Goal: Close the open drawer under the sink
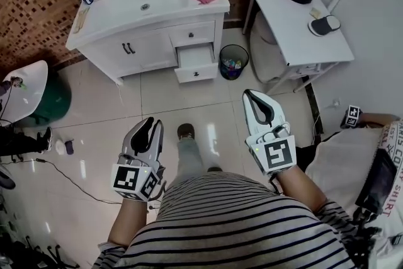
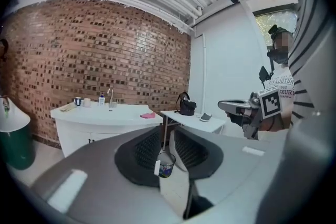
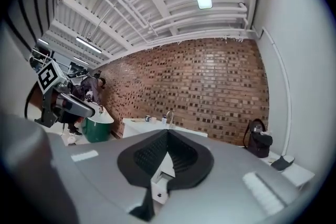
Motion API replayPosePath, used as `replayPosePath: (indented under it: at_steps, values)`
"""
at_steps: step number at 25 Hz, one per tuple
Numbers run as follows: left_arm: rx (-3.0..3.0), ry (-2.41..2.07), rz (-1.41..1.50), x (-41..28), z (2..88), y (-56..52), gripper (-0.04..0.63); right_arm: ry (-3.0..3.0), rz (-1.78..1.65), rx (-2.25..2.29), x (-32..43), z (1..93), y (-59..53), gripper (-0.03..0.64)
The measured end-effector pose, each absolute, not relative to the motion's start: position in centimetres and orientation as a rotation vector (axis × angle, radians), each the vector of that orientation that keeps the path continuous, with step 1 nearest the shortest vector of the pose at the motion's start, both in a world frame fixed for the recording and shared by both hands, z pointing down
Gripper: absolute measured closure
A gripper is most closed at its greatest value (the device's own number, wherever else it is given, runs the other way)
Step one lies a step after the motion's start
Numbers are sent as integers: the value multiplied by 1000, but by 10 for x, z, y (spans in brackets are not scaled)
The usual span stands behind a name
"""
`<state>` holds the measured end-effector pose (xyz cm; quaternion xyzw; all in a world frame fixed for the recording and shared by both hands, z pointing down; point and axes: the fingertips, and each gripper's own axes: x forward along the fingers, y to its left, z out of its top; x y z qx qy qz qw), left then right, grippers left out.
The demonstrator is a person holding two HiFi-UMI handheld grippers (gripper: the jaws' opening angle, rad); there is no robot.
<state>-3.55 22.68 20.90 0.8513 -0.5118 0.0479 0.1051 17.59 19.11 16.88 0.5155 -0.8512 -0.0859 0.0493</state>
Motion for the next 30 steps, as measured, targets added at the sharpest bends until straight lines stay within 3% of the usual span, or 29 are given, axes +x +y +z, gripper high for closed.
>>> replayPosePath:
  at_steps: [20, 30]
  values:
    - [2554, -1389, 142, -118, 226, -47, 511, -2463, -129, 1664, 78, 186, -69, 617]
    - [2479, -1415, 125, -113, 279, -121, 535, -2423, -111, 1671, 77, 230, -136, 617]
